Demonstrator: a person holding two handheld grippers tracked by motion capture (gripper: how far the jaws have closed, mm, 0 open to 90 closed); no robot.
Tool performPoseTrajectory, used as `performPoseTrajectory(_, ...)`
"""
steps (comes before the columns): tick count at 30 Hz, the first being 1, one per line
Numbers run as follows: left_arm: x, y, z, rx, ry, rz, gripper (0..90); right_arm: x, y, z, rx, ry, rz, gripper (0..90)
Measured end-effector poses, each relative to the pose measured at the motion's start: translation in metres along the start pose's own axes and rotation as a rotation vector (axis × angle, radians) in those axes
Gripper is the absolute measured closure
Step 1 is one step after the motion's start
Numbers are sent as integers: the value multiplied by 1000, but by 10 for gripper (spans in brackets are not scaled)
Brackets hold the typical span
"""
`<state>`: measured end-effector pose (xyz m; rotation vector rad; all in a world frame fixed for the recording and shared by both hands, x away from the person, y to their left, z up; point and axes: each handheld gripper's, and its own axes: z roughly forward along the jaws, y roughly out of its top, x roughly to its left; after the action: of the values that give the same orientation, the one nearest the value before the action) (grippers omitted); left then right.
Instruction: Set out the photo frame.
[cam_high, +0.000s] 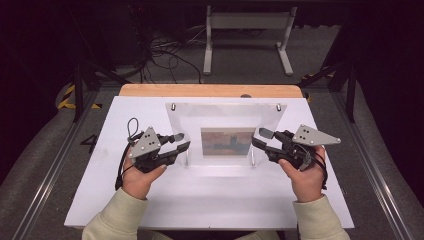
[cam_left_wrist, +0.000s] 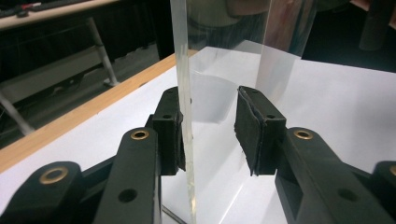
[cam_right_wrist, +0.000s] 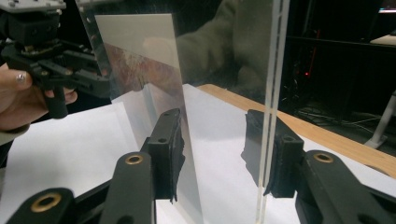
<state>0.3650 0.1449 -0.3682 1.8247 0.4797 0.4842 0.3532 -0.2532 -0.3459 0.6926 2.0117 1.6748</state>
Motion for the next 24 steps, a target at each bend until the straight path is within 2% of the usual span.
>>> performPoseTrajectory(6, 6, -4, 7, 17, 13, -13, 629, -8, -5, 9, -1, -29, 38, 521)
performPoseTrajectory(11, 10, -7, 11, 28, 22, -21, 628, -13, -9, 13, 3, -27, 63, 518)
performPoseTrajectory(15, 13, -11, 15, 38, 22, -46, 615, -15, -13, 18, 19, -43, 74, 488)
performPoseTrajectory(17, 14, -11, 15, 42, 28, -39, 598, -16, -16, 20, 21, -49, 78, 459)
performPoseTrajectory(19, 15, -12, 16, 48, 21, -49, 587, -16, -16, 21, 21, -49, 82, 442)
performPoseTrajectory(21, 15, -12, 18, 49, 24, -45, 540, -17, -17, 22, 23, -47, 86, 419)
performPoseTrajectory(22, 15, -13, 20, 54, 28, -48, 494, -18, -18, 25, 34, -43, 89, 354)
performPoseTrajectory(24, 15, -14, 21, 57, 33, -44, 455, -17, -20, 29, 33, -38, 85, 289)
